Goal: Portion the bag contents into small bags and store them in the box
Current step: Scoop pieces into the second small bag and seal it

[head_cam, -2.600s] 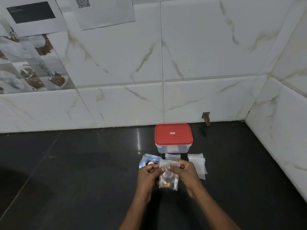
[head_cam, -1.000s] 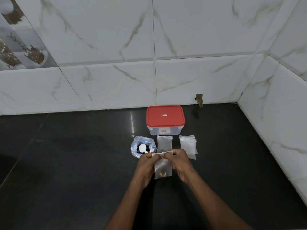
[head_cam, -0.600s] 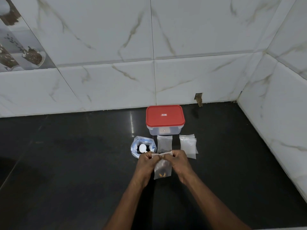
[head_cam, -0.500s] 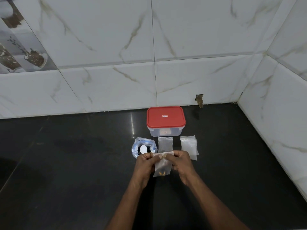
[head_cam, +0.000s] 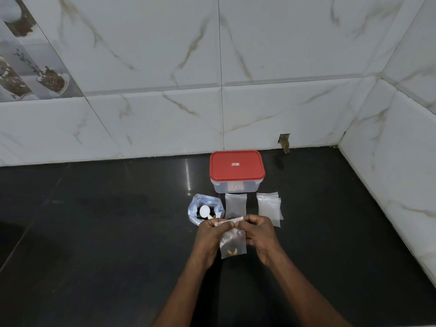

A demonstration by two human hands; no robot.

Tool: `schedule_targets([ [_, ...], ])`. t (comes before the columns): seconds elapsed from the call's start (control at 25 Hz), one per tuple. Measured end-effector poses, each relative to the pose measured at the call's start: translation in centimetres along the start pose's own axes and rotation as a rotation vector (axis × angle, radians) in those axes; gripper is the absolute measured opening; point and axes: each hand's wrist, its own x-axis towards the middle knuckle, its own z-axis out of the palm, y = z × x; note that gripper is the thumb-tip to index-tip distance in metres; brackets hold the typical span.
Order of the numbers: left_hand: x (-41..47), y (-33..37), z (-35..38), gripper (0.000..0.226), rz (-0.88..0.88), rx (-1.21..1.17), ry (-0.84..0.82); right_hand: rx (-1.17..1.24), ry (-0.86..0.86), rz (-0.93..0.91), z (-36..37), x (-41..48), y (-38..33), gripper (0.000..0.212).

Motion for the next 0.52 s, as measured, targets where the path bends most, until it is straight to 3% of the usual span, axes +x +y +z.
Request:
schedule_targets([
  [0.24, -0.25, 0.42, 0.36, 0.012, 0.033, 0.229, 0.072, -0.031, 0.024, -0.036, 0.21, 0.07, 0.66, 0.008],
  [0.44, -0.47, 0.74, 0.13, 0.005, -0.03, 0.078, 0.074, 0.053, 0.002, 0.037, -0.28, -0.03, 0.4, 0.009],
  [0.52, -0.4, 0.71, 0.05, 0.021, -0.05, 0.079, 0.052, 0.035, 0.031, 0.037, -0.28, -0.03, 0.38, 0.008],
])
